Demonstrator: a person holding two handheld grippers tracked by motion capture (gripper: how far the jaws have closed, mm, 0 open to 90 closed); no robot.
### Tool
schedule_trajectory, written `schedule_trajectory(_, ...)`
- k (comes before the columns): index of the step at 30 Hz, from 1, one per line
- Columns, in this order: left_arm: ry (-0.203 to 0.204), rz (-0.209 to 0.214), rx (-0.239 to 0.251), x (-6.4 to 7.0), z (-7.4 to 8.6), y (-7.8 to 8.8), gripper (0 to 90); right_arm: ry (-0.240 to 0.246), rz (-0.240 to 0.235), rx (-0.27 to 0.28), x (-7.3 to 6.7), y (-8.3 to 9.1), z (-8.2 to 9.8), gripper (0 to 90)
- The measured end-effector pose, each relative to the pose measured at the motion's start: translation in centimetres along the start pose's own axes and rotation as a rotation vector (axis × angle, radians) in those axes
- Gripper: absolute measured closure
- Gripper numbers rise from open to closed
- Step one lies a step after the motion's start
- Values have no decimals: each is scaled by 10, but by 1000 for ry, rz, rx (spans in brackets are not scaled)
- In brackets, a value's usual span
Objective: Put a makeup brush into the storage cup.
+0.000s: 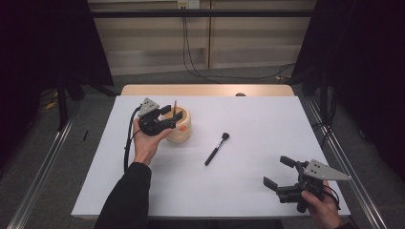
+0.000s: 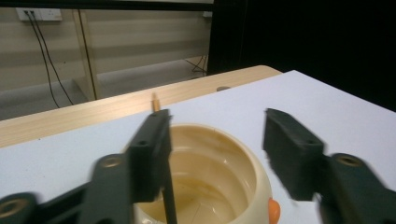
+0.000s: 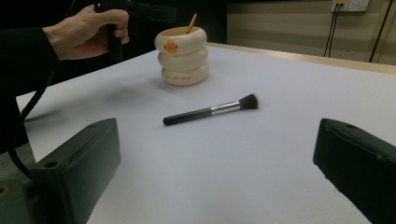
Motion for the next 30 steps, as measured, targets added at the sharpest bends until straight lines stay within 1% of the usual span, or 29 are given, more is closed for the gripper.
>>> schedule_trajectory(2,8,-5,9,-1,-1,1,313,0,3,3,0,0,0,3)
schedule_trajectory(3,15,9,12,0,-2,2,274,-2,4,4,0,0,0,3)
schedule_trajectory(4,14,4,9,0,-2,3,274,-2,4,4,0,0,0,3)
schedule_trajectory(5,14,-4,14,-1,-3,4,226,-2,3,4,0,0,0,3)
schedule_trajectory(6,21,-5,13,-1,-3,4,138,-2,4,3,0,0,0,3)
schedule_trajectory(8,30,-19,4,-3,-3,5,80,-2,5,4,0,0,0,3)
schedule_trajectory(9,31,-15,-3,-4,-2,6,65,-1,3,7,0,0,-1,3)
schedule_trajectory(11,32,-17,2,-4,-3,7,40,2,3,-1,1,0,0,3)
schedule_trajectory(12,38,-15,-1,-4,-3,7,40,2,3,-1,1,0,0,3)
schedule_trajectory(13,51,-2,-1,-4,-3,8,39,0,4,4,1,0,0,3)
schedule_trajectory(14,45,-4,-4,-4,-3,8,25,-2,4,4,1,0,-1,3)
schedule_trajectory(16,53,20,1,-1,-3,9,19,-1,-2,1,1,1,0,3)
schedule_trajectory(18,26,4,-9,1,-3,11,19,-2,-2,2,1,1,-1,3)
schedule_trajectory(19,23,8,-10,1,-3,12,20,-5,5,5,1,1,-1,3)
schedule_trajectory(20,32,6,-12,1,-4,13,20,-6,9,8,1,0,-1,3)
schedule_trajectory(21,34,12,-1,2,-4,15,20,-6,9,8,1,0,-1,3)
schedule_trajectory(22,28,16,-2,2,-5,16,19,-7,8,7,1,1,-1,3)
schedule_trajectory(24,22,8,-10,3,-4,20,18,-4,13,9,2,1,-1,3)
schedule_trajectory(27,20,16,5,5,-5,25,18,-4,14,9,2,1,-1,3)
schedule_trajectory(30,18,3,14,5,-4,30,18,-2,12,7,2,1,-1,3)
Point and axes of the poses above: each handheld gripper's, and its own axes: y roughly backward along the jaws, z roughly out of its underside, x roughly to its right, the point moved 6 cm from there along -y, roughly forward along the jaws, and after that the axes turned 11 degrees about -x, right-handed, at the moved point
